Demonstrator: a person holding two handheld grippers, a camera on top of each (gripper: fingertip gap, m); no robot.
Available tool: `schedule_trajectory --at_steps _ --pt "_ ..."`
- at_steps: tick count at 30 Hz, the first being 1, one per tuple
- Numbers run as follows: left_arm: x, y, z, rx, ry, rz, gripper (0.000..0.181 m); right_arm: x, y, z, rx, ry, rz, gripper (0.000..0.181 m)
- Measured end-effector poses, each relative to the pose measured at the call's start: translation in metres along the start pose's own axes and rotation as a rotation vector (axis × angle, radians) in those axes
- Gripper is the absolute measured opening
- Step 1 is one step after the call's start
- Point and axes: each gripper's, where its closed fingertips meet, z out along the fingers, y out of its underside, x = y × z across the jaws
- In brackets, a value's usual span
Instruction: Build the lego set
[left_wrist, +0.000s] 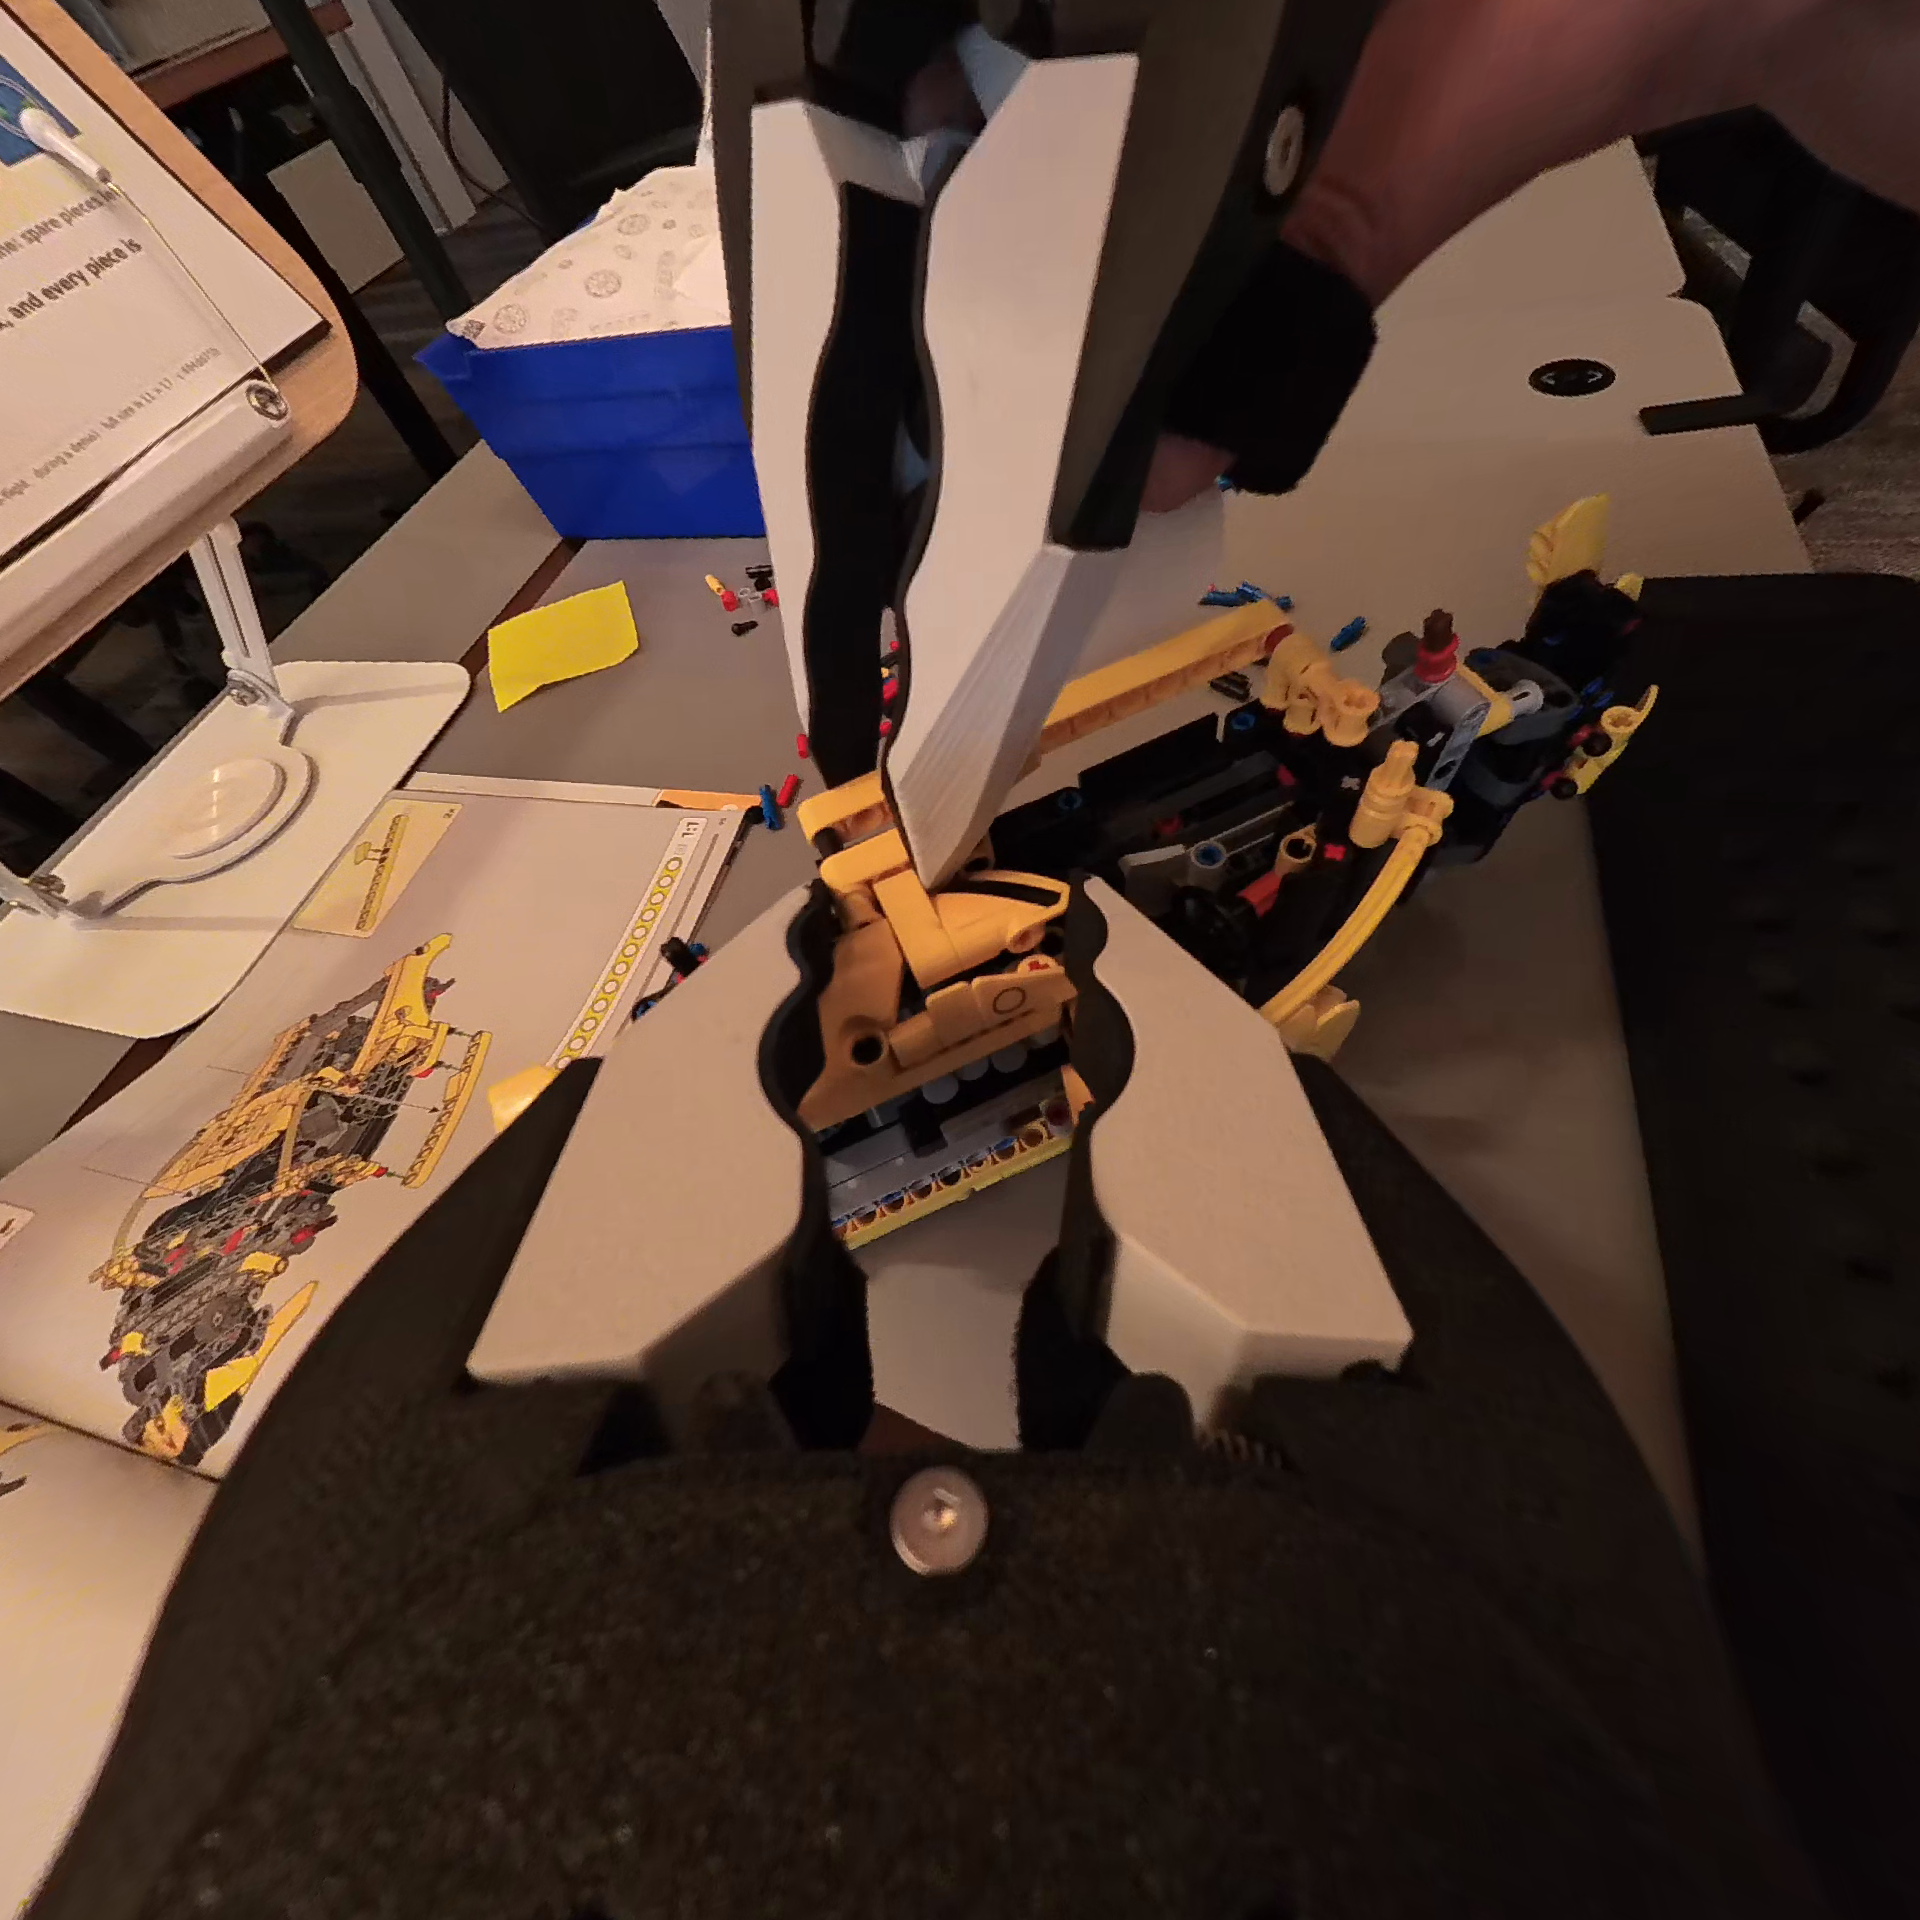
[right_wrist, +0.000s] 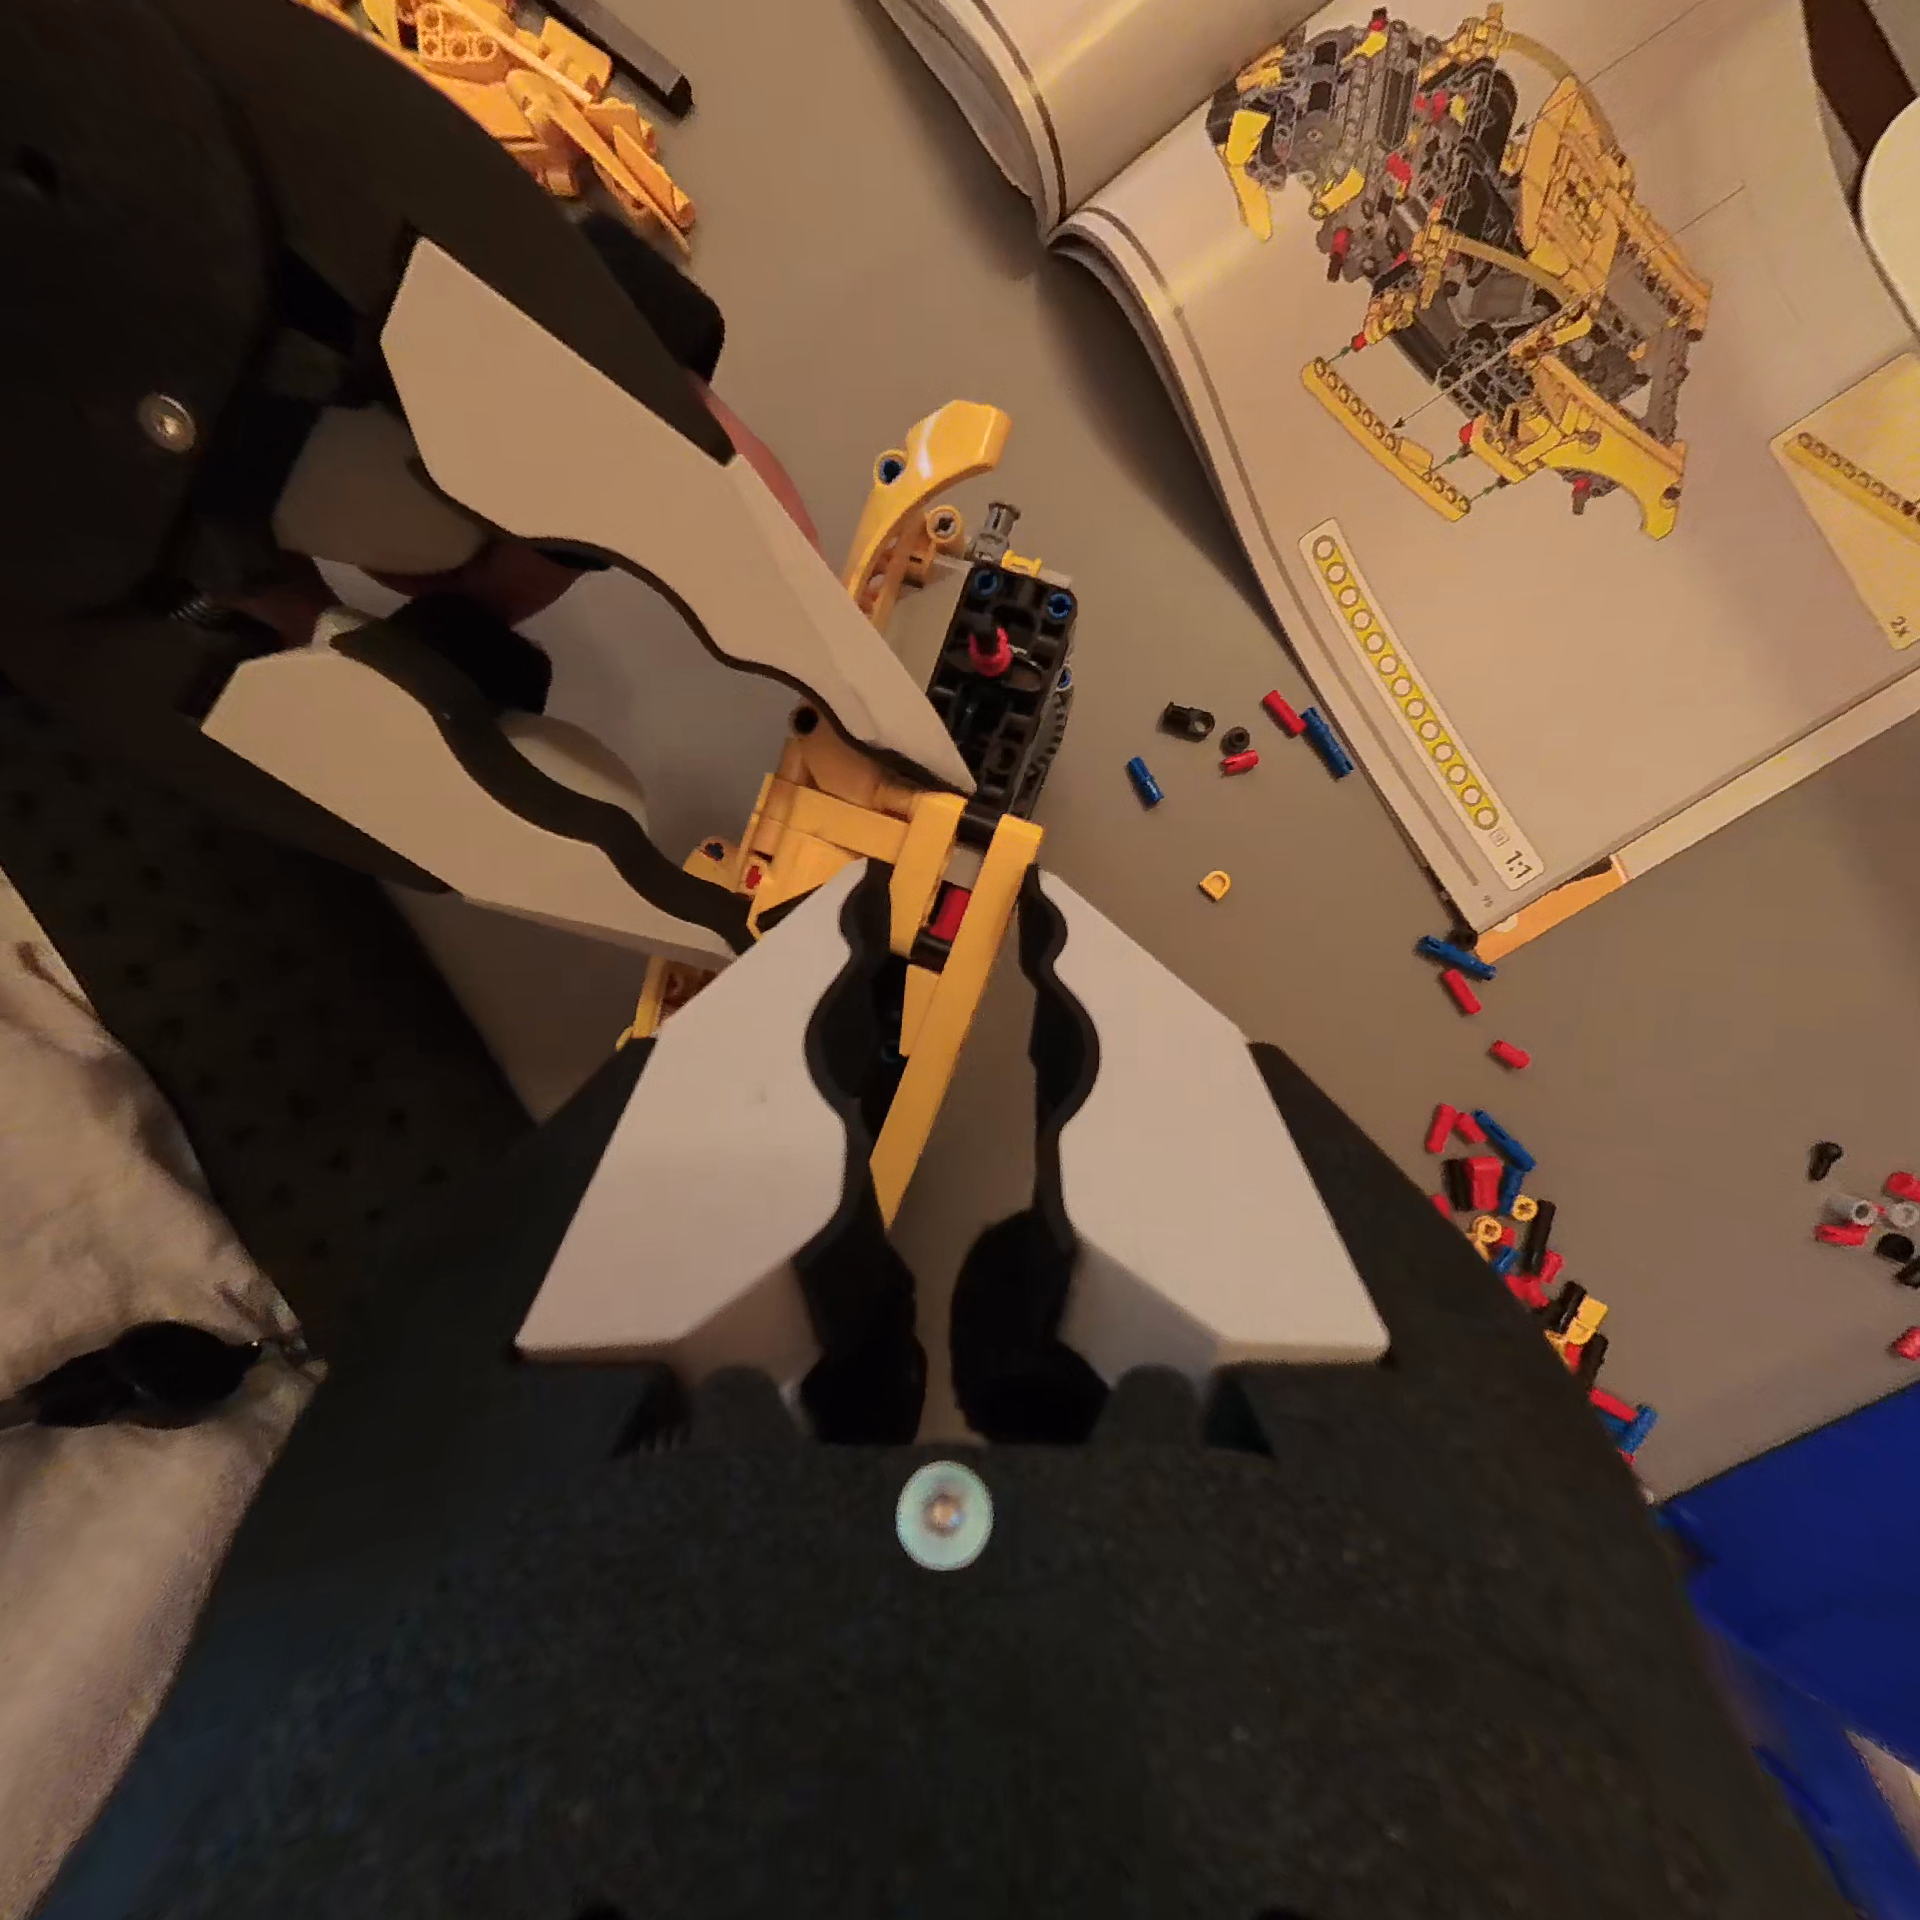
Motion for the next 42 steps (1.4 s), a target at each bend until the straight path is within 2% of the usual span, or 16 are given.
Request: schedule_trajectory --at_steps 3,8,13,15,19,21,23,26,29,31,33,37,41,42 --pt "0.000 0.000 0.001 -0.003 -0.003 0.002 0.044 0.000 0.000 0.000 0.015 -0.013 -0.020 0.023" --pt "-0.001 0.000 0.003 -0.020 -0.020 0.014 0.044 0.002 -0.001 -0.001 0.009 0.101 -0.164 0.021" --pt "0.000 0.000 0.002 -0.019 -0.019 0.016 0.044 0.001 0.000 0.000 0.078 0.008 -0.093 0.022" --pt "0.000 0.000 0.001 -0.004 -0.012 0.018 0.044 -0.001 0.000 0.001 0.115 -0.101 0.045 0.023" --pt "0.002 0.000 -0.002 0.022 0.009 0.016 0.044 -0.004 -0.002 0.001 0.247 -0.245 0.093 0.028" --pt "0.002 -0.001 -0.002 0.024 0.015 0.015 0.044 -0.011 0.001 -0.002 0.267 -0.415 0.130 0.042" --pt "0.002 0.000 -0.002 0.025 0.014 0.022 0.044 -0.006 0.000 -0.009 0.299 -0.562 0.238 0.047" --pt "0.002 -0.001 -0.002 0.028 0.012 0.030 0.044 0.003 -0.005 -0.017 0.375 -0.737 0.388 0.037" --pt "0.002 -0.001 -0.003 0.038 0.019 0.035 0.044 -0.001 0.003 -0.010 0.274 -0.907 0.524 0.027" --pt "0.002 -0.001 -0.002 0.035 0.015 0.033 0.044 -0.002 -0.004 -0.013 0.295 -1.013 0.601 0.020" --pt "0.002 -0.001 -0.002 0.034 0.013 0.037 0.044 -0.001 -0.002 -0.008 0.264 -1.015 0.620 0.007" --pt "0.003 -0.001 -0.002 0.036 0.016 0.039 0.044 -0.002 -0.002 -0.007 0.225 -1.026 0.635 0.005" --pt "0.004 -0.001 -0.001 0.038 0.018 0.037 0.044 -0.002 0.000 -0.008 0.228 -0.918 0.482 0.005" --pt "0.004 -0.001 -0.001 0.039 0.022 0.039 0.044 -0.003 0.001 -0.008 0.214 -0.931 0.479 0.005"
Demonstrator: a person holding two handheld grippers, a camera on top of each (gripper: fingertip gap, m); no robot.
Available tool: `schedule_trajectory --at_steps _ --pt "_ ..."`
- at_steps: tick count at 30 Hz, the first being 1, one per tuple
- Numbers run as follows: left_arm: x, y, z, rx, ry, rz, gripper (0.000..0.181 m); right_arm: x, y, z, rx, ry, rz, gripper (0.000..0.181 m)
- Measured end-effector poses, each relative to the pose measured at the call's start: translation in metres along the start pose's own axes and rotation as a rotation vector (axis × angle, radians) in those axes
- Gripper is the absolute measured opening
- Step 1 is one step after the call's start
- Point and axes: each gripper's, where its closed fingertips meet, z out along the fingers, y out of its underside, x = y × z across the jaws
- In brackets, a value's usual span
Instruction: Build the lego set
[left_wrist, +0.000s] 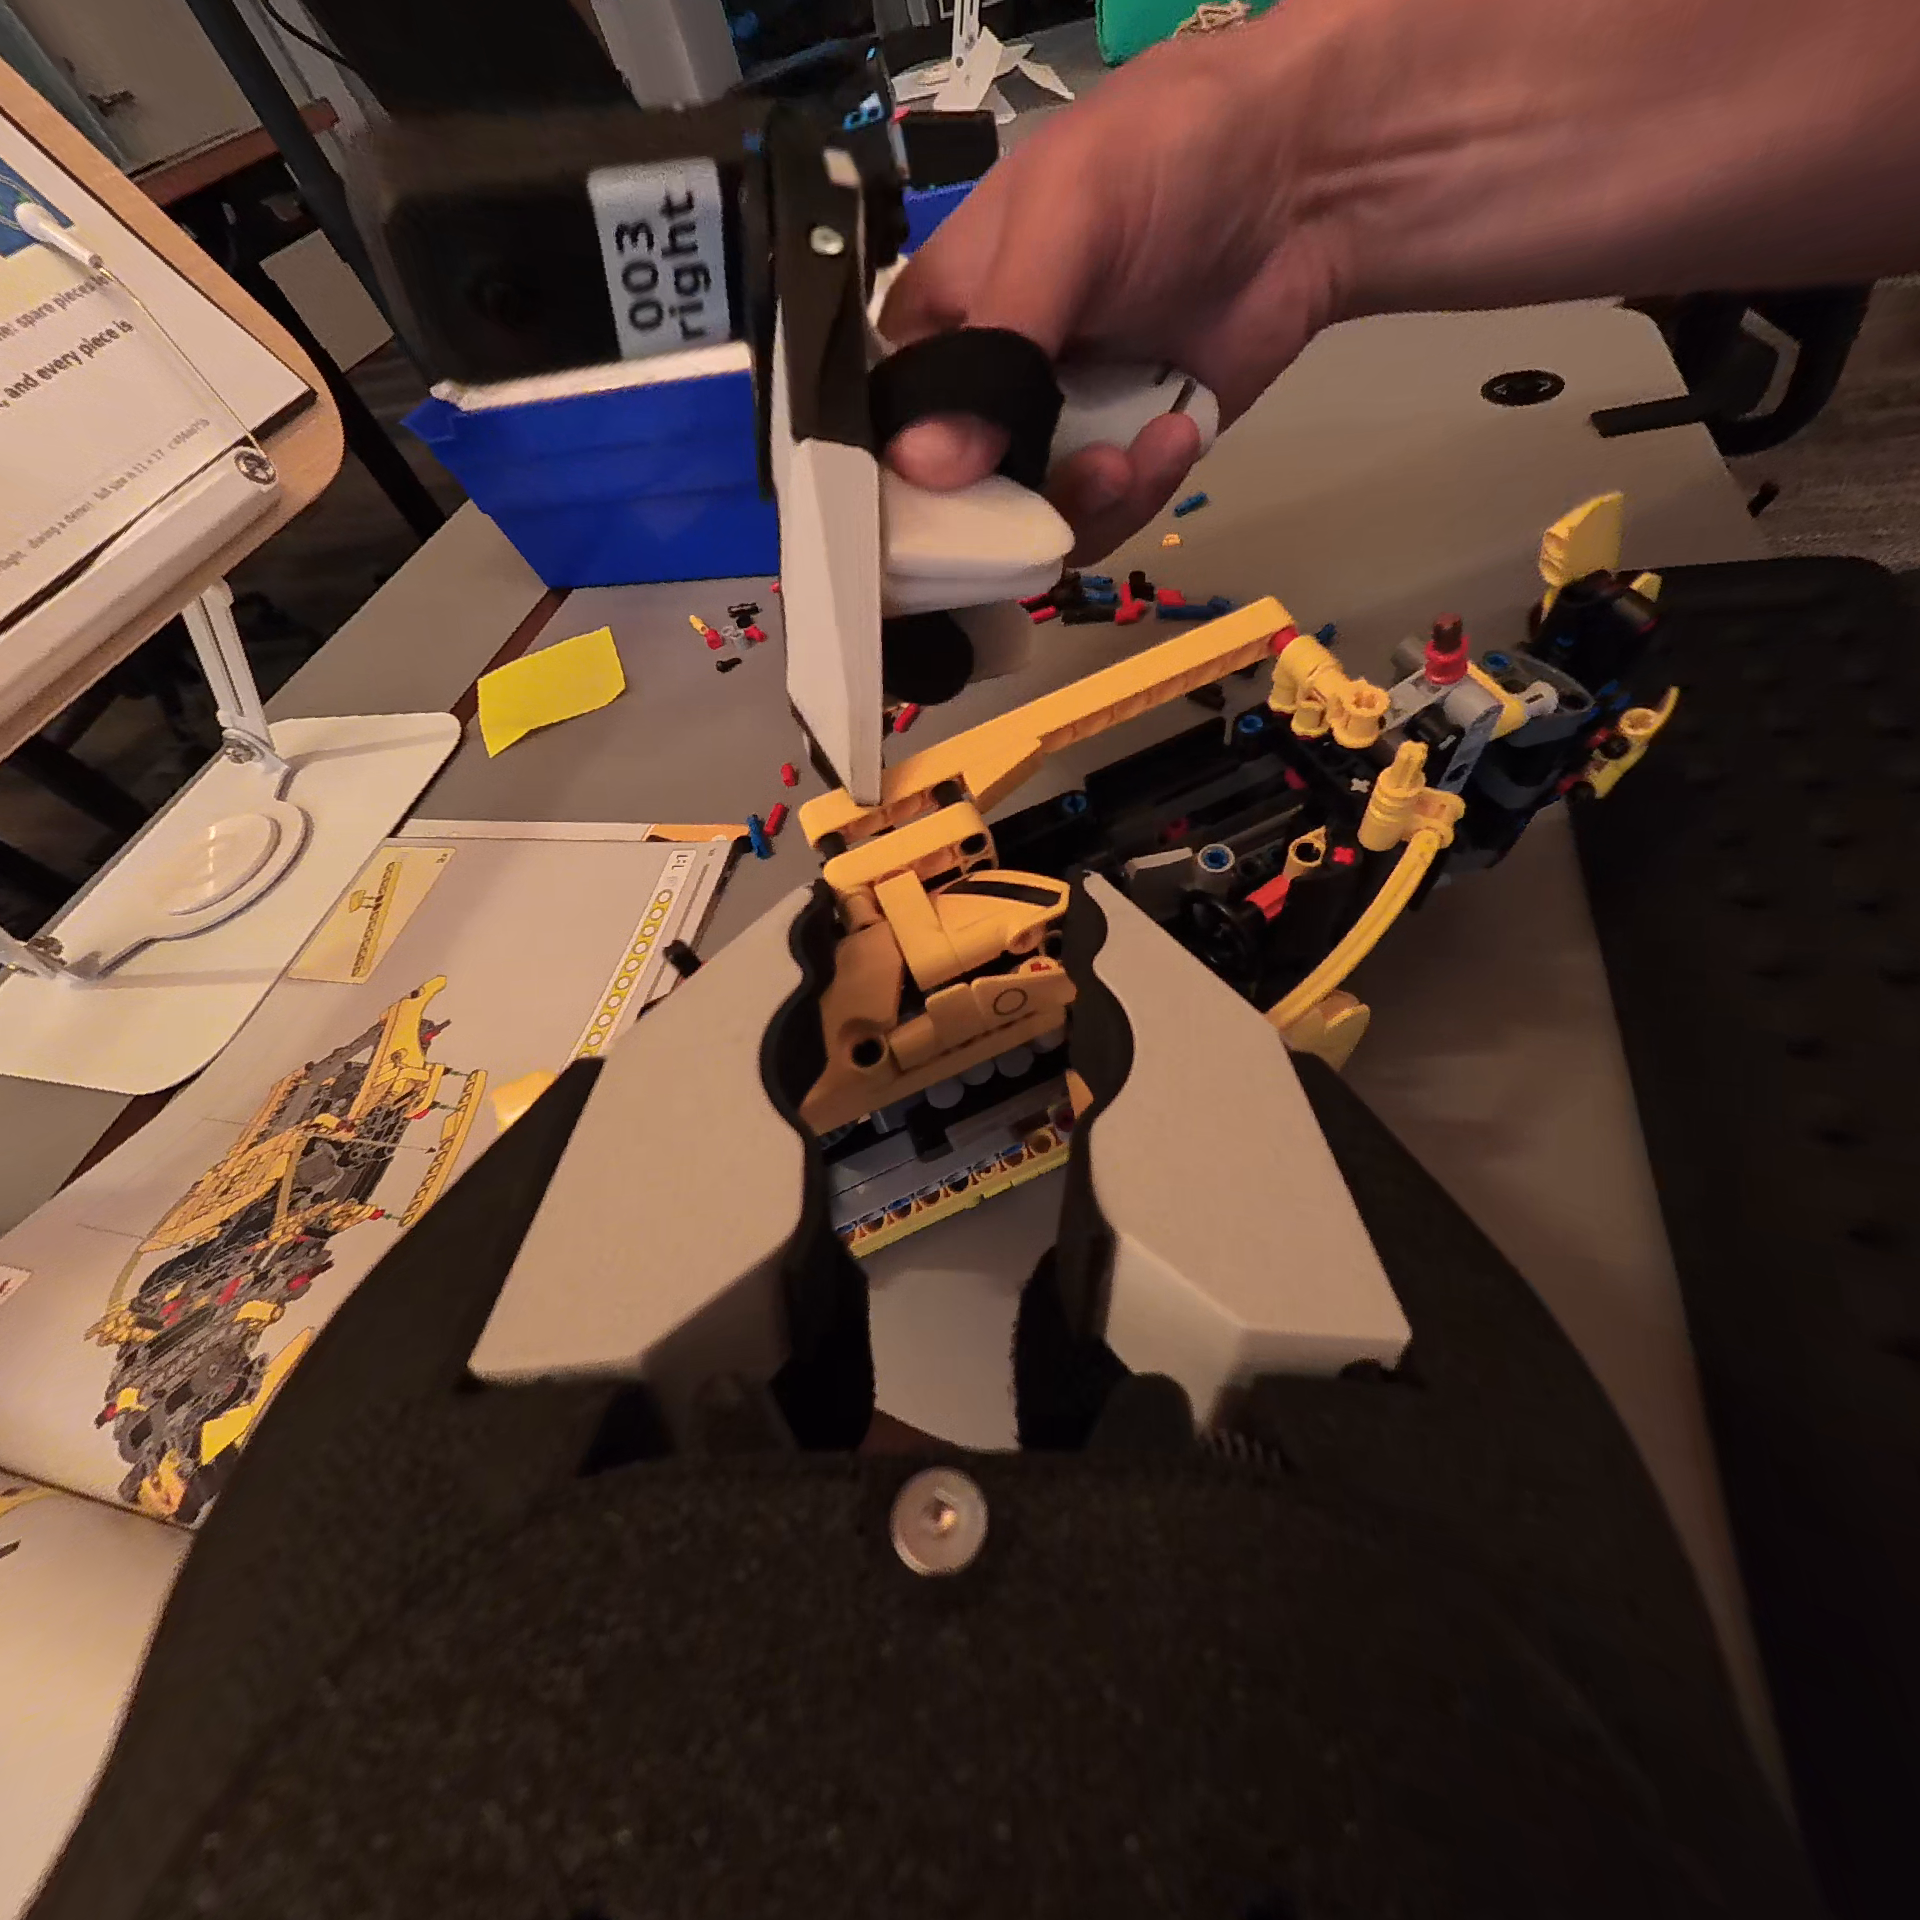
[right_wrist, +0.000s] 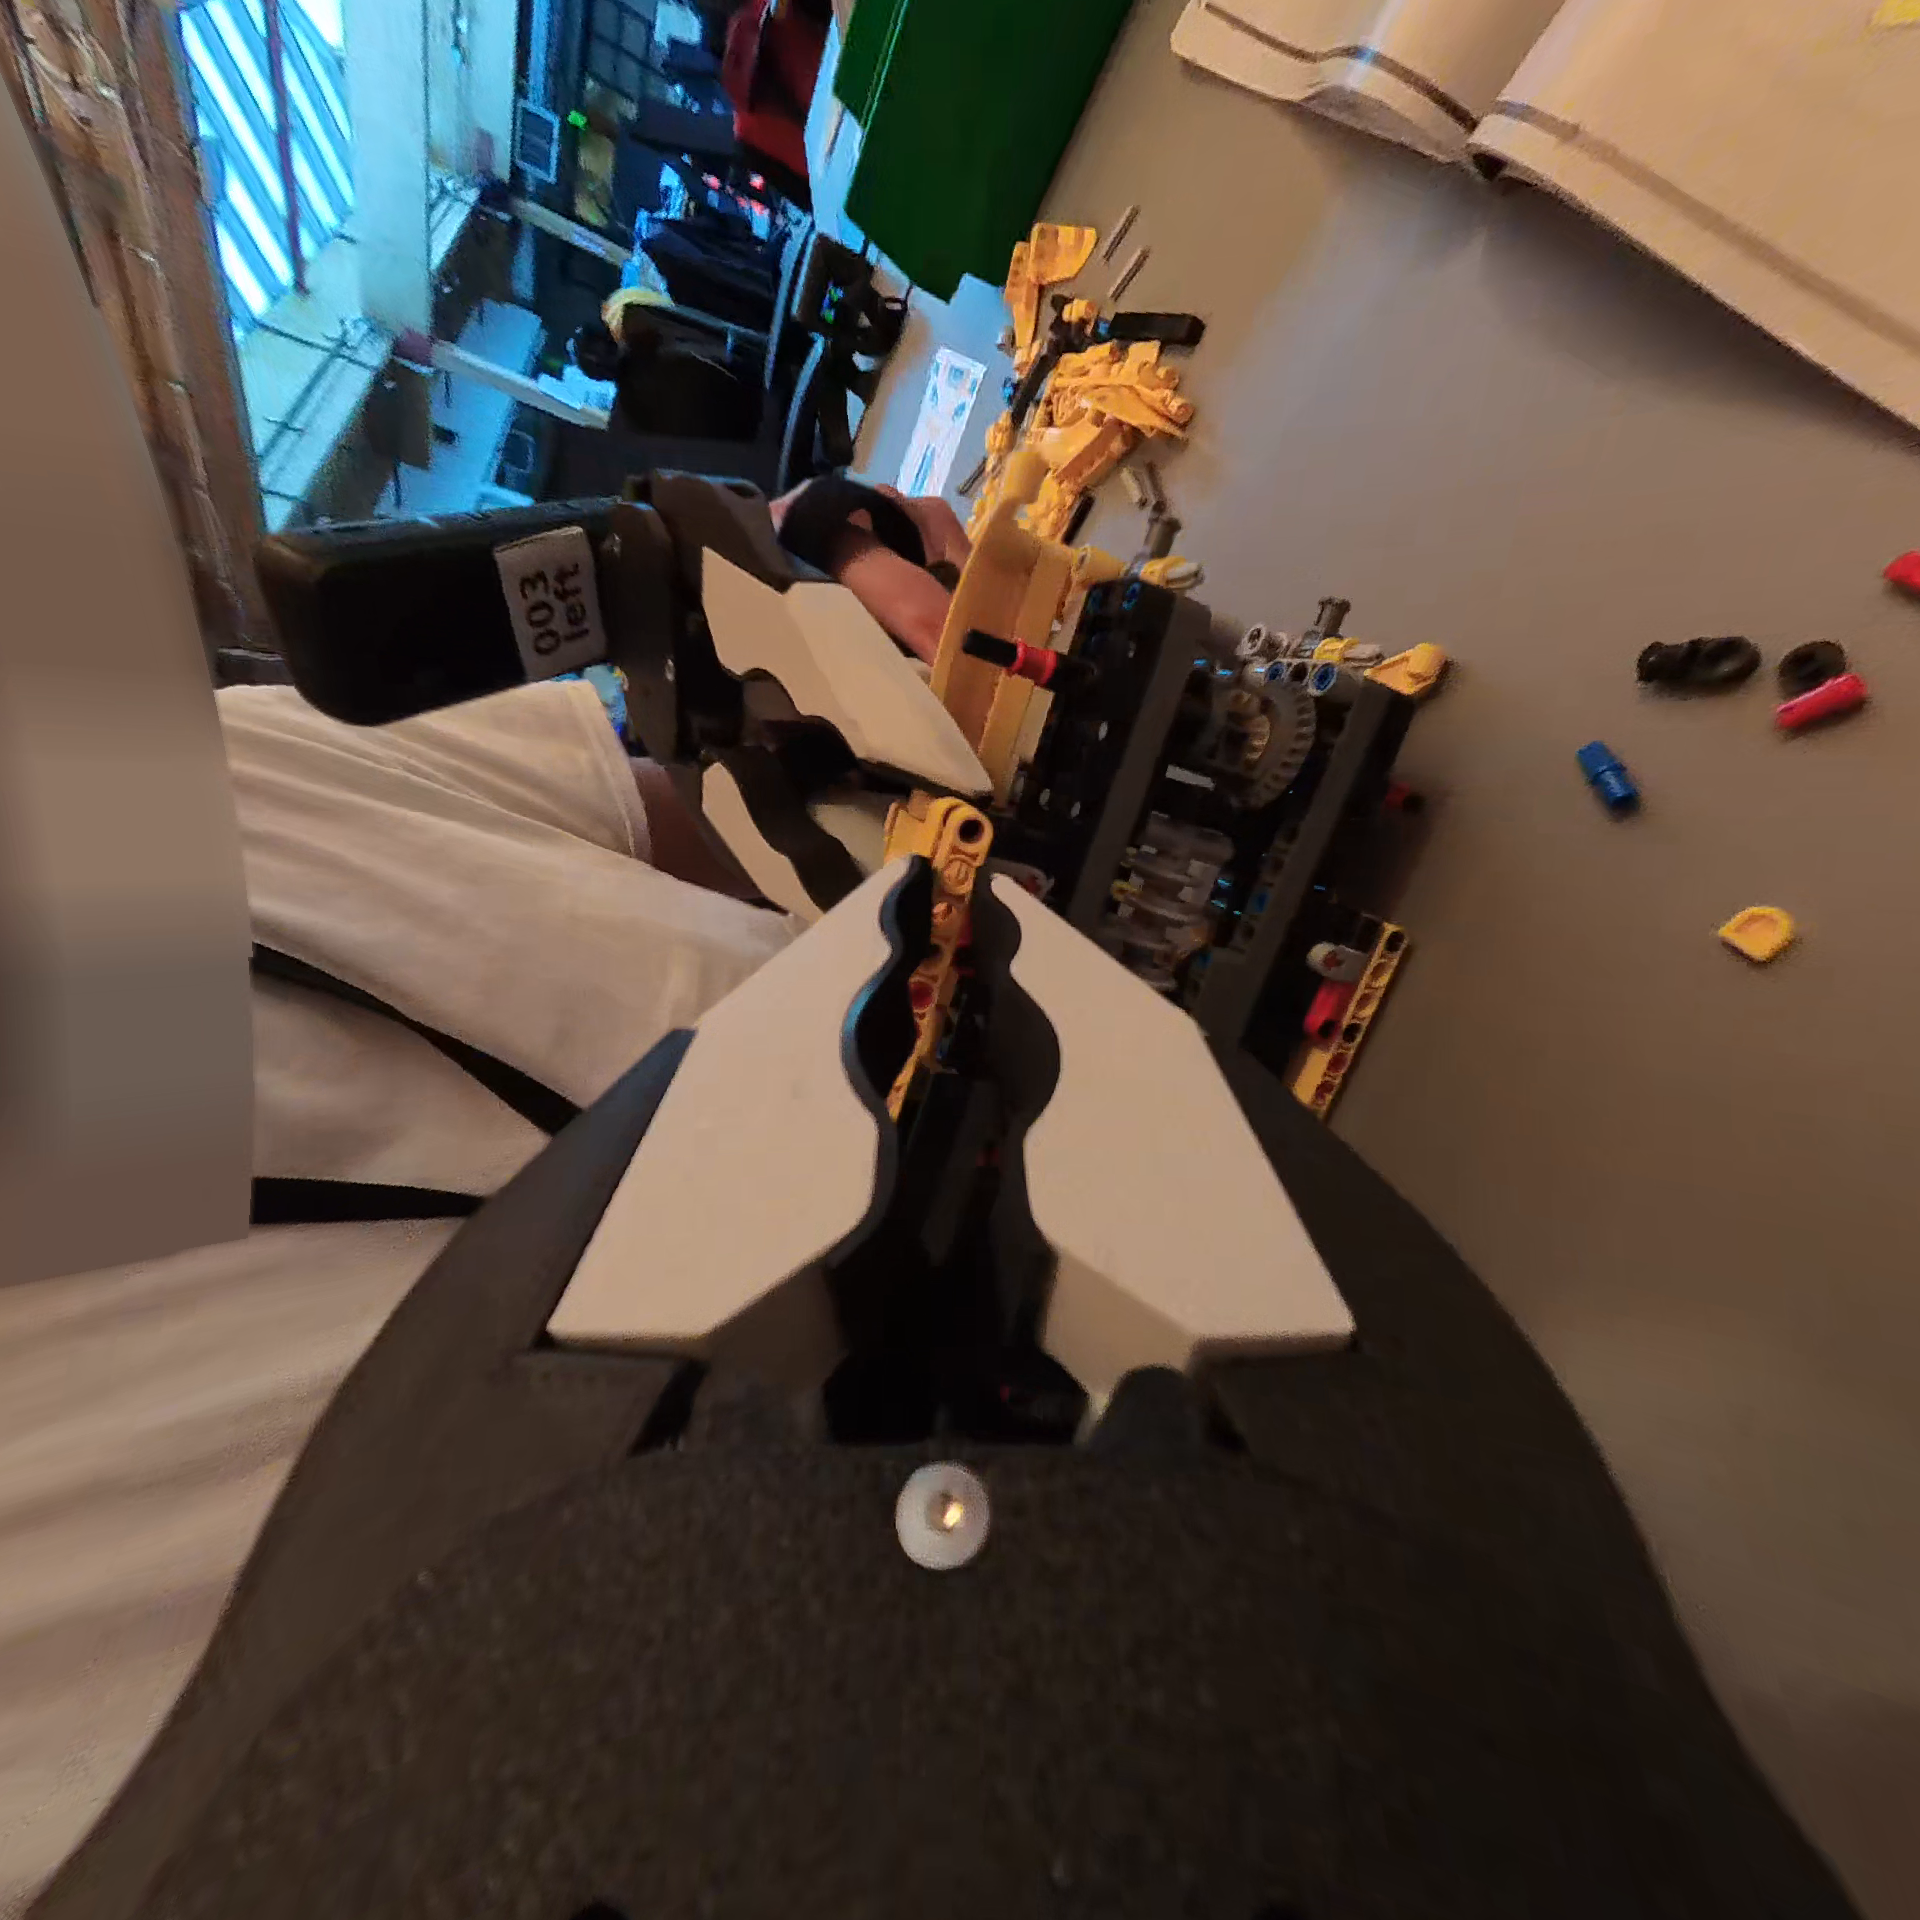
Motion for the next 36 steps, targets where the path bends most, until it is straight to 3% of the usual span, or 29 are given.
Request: schedule_trajectory --at_steps 5,11,14,19,22,27,36 --pt "0.000 -0.001 0.002 -0.003 -0.006 -0.002 0.044 0.001 0.001 -0.001 -0.007 -0.211 0.227 0.005" --pt "0.003 -0.001 0.001 0.002 0.011 0.003 0.043 -0.001 0.004 0.000 -0.048 -0.168 0.072 0.006" --pt "0.005 -0.002 0.002 0.005 0.025 -0.010 0.044 -0.001 0.007 -0.001 -0.074 -0.222 0.007 0.005" --pt "0.006 -0.002 0.002 0.006 0.037 -0.006 0.044 -0.002 0.008 -0.001 -0.092 -0.261 0.082 0.005" --pt "0.007 -0.002 0.001 0.012 0.048 -0.009 0.044 -0.003 0.009 0.000 -0.089 -0.233 -0.046 0.005" --pt "0.008 -0.002 0.002 0.007 0.051 -0.008 0.044 -0.003 0.011 -0.001 -0.067 -0.191 -0.020 0.005" --pt "0.010 -0.002 0.001 0.008 0.065 -0.025 0.045 -0.005 0.012 -0.002 0.014 -0.297 0.213 0.007"
